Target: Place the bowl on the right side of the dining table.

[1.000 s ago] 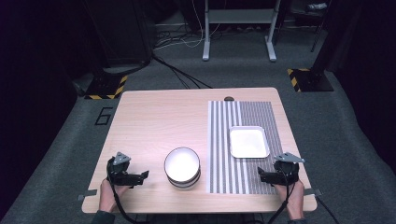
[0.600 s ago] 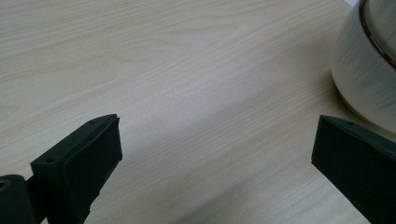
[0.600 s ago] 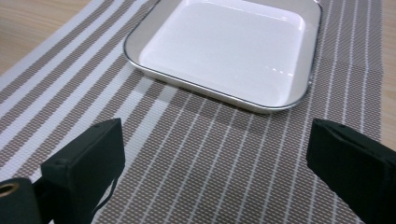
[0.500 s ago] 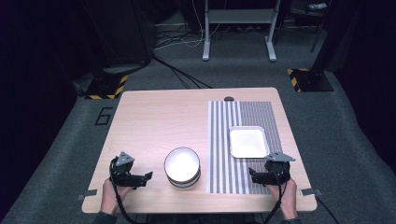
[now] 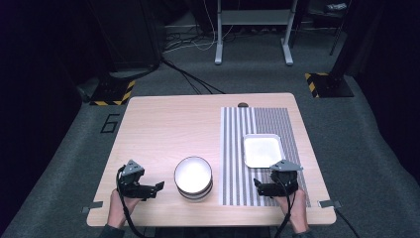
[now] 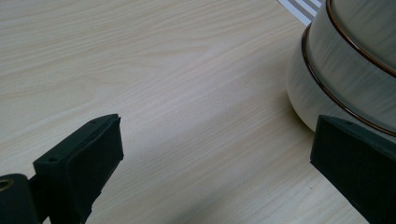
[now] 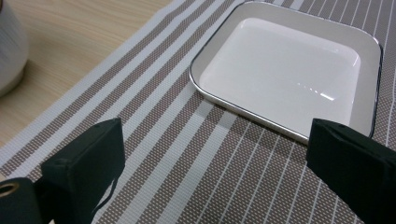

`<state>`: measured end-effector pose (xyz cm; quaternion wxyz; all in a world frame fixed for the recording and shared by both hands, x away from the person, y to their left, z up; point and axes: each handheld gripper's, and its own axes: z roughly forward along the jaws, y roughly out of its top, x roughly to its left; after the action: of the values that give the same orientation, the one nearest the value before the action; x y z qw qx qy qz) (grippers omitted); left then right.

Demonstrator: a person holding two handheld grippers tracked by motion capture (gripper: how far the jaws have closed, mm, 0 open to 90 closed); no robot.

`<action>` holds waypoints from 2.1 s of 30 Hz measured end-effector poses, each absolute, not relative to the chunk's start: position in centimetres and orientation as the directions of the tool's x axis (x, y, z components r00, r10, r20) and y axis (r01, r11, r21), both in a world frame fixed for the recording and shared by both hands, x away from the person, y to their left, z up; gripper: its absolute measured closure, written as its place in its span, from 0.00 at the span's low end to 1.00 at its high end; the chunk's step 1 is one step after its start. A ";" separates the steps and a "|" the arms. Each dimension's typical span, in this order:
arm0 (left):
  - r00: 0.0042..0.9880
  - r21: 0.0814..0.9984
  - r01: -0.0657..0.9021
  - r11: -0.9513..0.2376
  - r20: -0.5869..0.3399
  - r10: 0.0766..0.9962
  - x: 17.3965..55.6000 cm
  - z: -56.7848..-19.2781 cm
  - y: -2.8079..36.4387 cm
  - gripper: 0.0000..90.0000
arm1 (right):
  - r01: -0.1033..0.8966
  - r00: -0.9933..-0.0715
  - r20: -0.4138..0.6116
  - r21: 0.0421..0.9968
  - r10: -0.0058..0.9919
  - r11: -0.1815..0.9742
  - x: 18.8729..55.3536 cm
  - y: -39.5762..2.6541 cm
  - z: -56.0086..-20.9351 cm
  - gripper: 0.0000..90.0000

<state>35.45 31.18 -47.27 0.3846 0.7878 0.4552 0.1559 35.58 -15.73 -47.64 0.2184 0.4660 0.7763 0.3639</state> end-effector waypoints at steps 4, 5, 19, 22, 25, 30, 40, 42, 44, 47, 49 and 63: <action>0.542 0.750 0.597 -0.286 -0.114 0.833 35.5 -47.1 30.9 0.03 | 0.554 -0.482 0.011 0.778 0.876 0.295 35.4 -15.4 -47.1 0.04; 0.543 0.753 0.594 -0.284 -0.114 0.832 35.4 -47.0 30.8 0.03 | 0.554 -0.485 0.013 0.778 0.874 0.296 35.3 -15.3 -47.0 0.04; 0.565 0.767 0.575 -0.285 -0.120 0.816 35.4 -45.5 30.2 0.03 | 0.515 -0.546 -0.019 0.781 0.838 0.353 35.4 -12.9 -45.2 0.05; 0.571 0.772 0.570 -0.281 -0.126 0.811 35.4 -45.1 30.2 0.04 | 0.507 -0.557 -0.021 0.783 0.830 0.361 35.5 -12.4 -44.8 0.05; 0.577 0.775 0.565 -0.282 -0.127 0.807 35.3 -44.8 30.0 0.04 | 0.497 -0.569 -0.024 0.787 0.822 0.367 35.6 -11.9 -44.3 0.05; 0.584 0.782 0.555 -0.284 -0.122 0.803 35.4 -44.2 29.9 0.04 | 0.469 -0.574 -0.032 0.807 0.819 0.360 35.5 -11.3 -43.7 0.07; 0.598 0.803 0.532 -0.267 -0.134 0.790 35.7 -42.8 29.4 0.05 | 0.448 -0.611 -0.037 0.807 0.791 0.384 35.9 -9.9 -42.1 0.06; 0.604 0.805 0.527 -0.271 -0.130 0.786 35.8 -42.6 29.2 0.05 | 0.445 -0.617 -0.028 0.812 0.786 0.378 36.0 -9.6 -41.9 0.06; 0.611 0.807 0.520 -0.279 -0.124 0.782 35.8 -42.3 29.0 0.05 | 0.436 -0.625 -0.028 0.817 0.780 0.378 36.0 -9.3 -41.7 0.06; 0.615 0.812 0.513 -0.278 -0.123 0.779 35.9 -42.0 28.8 0.05 | 0.434 -0.636 -0.011 0.821 0.771 0.370 36.1 -8.7 -41.4 0.06; 0.617 0.815 0.511 -0.271 -0.128 0.777 36.0 -41.8 28.8 0.05 | 0.426 -0.646 -0.008 0.826 0.763 0.370 36.2 -8.3 -41.1 0.05; 0.645 0.810 0.516 -0.279 -0.153 0.748 36.3 -42.3 26.8 0.07 | 0.391 -0.715 -0.012 0.822 0.699 0.414 36.8 -4.6 -40.7 0.05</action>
<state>36.32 26.82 -42.35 0.4471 0.7891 0.4007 0.1297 36.81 -4.55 -40.74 0.1800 0.3316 0.8212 0.4281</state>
